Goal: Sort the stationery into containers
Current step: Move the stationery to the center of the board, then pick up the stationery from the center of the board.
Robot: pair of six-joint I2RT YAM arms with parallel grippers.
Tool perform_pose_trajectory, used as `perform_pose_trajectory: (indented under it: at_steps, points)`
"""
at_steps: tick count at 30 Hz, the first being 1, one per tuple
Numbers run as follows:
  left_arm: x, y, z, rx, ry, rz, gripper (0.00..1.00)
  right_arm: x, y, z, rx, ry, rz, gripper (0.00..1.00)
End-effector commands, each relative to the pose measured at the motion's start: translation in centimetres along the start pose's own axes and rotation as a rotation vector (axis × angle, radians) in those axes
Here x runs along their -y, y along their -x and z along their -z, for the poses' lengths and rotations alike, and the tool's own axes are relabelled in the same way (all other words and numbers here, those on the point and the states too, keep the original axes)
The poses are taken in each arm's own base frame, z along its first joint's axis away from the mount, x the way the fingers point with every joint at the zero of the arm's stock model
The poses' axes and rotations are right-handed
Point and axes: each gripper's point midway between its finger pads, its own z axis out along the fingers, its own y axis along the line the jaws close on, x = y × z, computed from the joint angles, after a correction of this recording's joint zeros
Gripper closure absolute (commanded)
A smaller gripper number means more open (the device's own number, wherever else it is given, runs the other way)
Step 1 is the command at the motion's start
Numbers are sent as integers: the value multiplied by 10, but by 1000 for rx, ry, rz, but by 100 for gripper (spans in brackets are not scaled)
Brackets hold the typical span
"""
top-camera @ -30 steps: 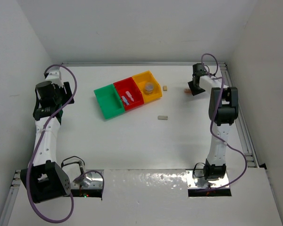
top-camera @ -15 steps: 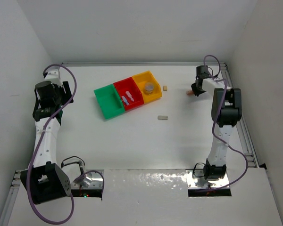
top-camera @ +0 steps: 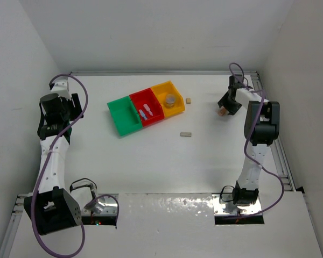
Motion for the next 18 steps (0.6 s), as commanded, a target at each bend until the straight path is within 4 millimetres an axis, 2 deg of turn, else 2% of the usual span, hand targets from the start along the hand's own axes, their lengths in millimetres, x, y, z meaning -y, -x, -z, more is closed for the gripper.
perform_pose_trajectory:
  at_steps: [1,2,4,8,10,12,13,14,15,18]
  points:
    - [-5,19,4,80,14,0,37,3,-5,3,-38,-9,80,44]
    - [-5,21,4,86,15,0,37,-2,0,3,-32,-4,80,44]
    - [-5,24,5,96,16,-3,37,0,-5,-5,-58,-23,86,47]
    - [-13,29,8,114,58,-13,35,14,-17,-6,-99,-71,105,54]
    - [-15,31,9,119,71,-16,35,20,-20,-7,-98,-91,115,61]
    - [-16,31,9,121,78,-17,35,26,-23,-9,-102,-111,128,74]
    - [-16,31,9,123,78,-17,35,29,-24,-9,-108,-117,133,81]
    - [-16,32,9,126,77,-17,35,30,-23,-8,-102,-122,139,93]
    - [-16,33,9,129,75,-17,35,30,-23,-6,-99,-121,143,99]
    - [-16,36,10,140,76,-17,35,23,-12,8,-43,-112,214,100]
